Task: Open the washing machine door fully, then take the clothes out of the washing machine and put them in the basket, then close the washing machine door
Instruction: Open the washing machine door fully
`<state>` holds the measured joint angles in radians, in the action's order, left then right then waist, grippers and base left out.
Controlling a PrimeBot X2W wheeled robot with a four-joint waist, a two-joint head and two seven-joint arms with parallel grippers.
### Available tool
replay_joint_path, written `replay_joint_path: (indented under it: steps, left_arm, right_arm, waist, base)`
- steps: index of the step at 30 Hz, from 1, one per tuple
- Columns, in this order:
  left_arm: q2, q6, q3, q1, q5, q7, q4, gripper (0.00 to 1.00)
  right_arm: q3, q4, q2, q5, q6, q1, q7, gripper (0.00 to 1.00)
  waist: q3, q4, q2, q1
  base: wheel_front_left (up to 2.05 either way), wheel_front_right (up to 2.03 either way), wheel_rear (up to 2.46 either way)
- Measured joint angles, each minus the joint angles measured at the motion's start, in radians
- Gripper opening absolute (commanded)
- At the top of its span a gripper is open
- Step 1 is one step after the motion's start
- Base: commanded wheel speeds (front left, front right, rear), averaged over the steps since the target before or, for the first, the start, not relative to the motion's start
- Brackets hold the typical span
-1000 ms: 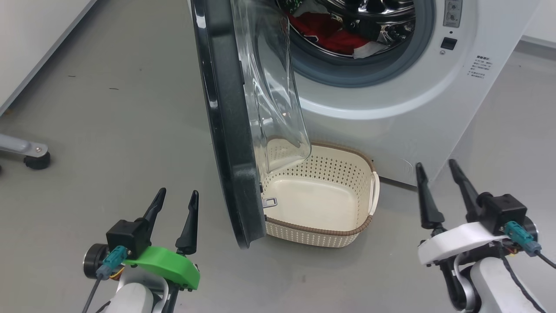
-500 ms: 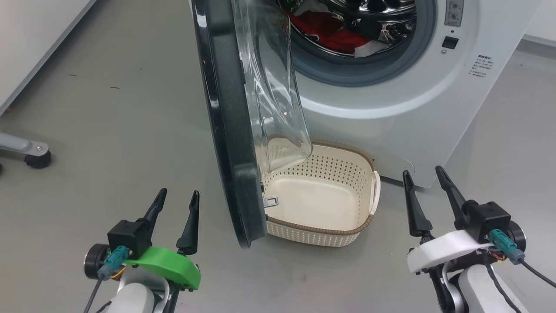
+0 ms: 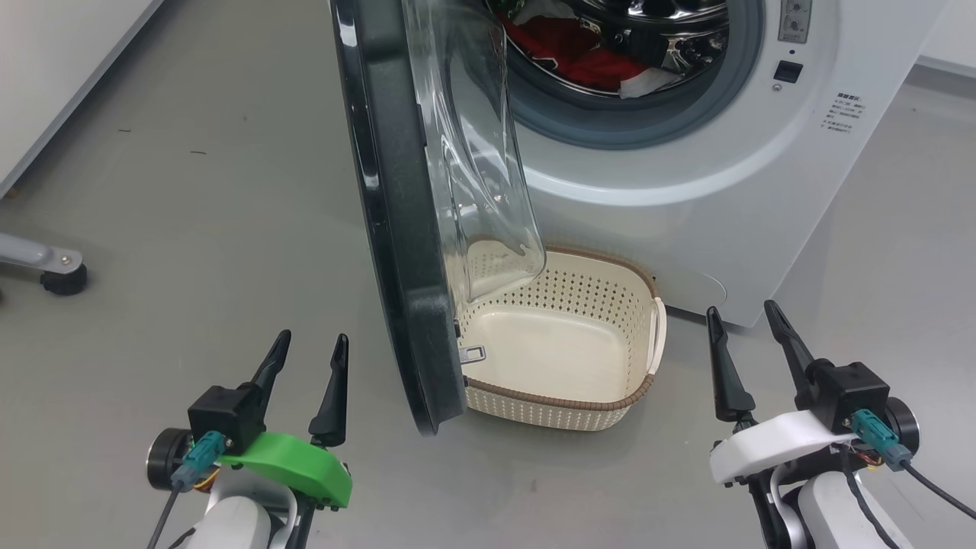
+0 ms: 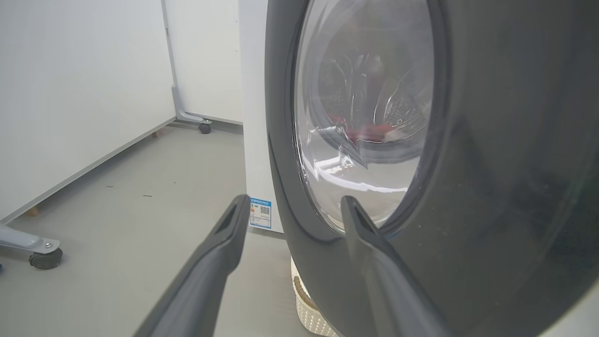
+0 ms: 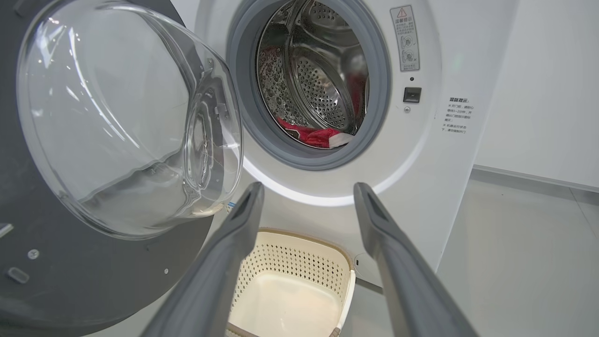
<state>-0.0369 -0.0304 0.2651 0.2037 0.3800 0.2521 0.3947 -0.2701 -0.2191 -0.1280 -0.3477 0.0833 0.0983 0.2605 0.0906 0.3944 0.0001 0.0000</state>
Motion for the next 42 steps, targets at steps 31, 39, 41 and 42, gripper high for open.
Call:
replay_joint_path:
  steps: [31,39,41,42]
  left_arm:
    - [0.0,-0.006,-0.026,0.07,-0.02,0.0,-0.25,0.0]
    - [0.0,-0.02,-0.025,0.111,-0.07,0.006,-0.477,0.0]
    - [-0.001,-0.03,-0.006,0.115,-0.078,0.006,-0.522,0.0]
    - [0.0,-0.037,0.008,0.115,-0.083,0.006,-0.539,0.0]
  right_arm:
    - [0.071,-0.009,0.032,0.046,-0.012,-0.018,0.0,1.0]
    - [0.078,-0.011,0.038,0.055,-0.025,-0.026,0.0,1.0]
    - [0.081,-0.011,0.04,0.059,-0.03,-0.026,0.0,1.0]
    - [0.082,-0.011,0.041,0.06,-0.03,-0.027,0.0,1.0]
  waist:
    - [-0.007,0.01,0.0,0.0]
    - [-0.019,0.012,0.0,0.0]
    - [-0.021,0.011,0.0,0.0001]
    - [-0.022,0.011,0.0,0.0001]
  base:
    - [0.0,0.0,0.0]
    - [0.0,0.0,0.0]
    - [0.0,0.0,0.0]
    - [0.0,0.0,0.0]
